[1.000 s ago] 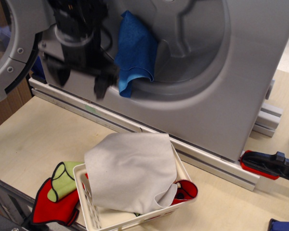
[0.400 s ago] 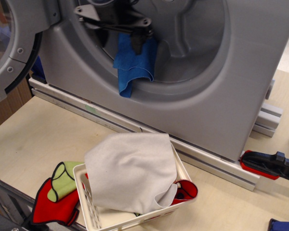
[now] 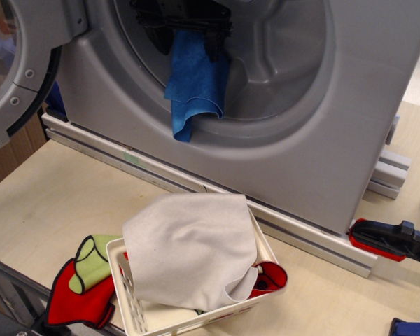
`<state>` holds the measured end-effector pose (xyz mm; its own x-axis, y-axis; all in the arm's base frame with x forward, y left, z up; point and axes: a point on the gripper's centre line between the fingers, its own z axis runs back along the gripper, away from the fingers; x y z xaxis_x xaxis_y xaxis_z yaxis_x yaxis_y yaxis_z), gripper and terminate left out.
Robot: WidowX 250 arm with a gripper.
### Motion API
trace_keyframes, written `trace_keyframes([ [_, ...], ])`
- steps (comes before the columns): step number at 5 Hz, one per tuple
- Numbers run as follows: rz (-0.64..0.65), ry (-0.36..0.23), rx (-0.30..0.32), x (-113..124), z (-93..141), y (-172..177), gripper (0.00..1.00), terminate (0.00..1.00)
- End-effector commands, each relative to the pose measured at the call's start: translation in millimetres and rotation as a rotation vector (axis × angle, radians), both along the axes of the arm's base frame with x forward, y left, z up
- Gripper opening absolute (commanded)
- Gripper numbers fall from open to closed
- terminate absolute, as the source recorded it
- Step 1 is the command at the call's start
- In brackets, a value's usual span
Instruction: Take clothes out of laundry machine
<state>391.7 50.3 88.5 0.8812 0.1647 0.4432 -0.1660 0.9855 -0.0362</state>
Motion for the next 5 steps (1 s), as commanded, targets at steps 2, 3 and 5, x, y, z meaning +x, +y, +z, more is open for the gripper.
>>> trace_keyframes([
  [2,-0.002,0.148,0.052,8,-25,-8,1.0,0.0],
  [3,0.028,0.157,0.06,18,-15,-21,0.0,0.0],
  [5,0.102,0.2,0.126,-1,-24,-6,0.0,0.0],
])
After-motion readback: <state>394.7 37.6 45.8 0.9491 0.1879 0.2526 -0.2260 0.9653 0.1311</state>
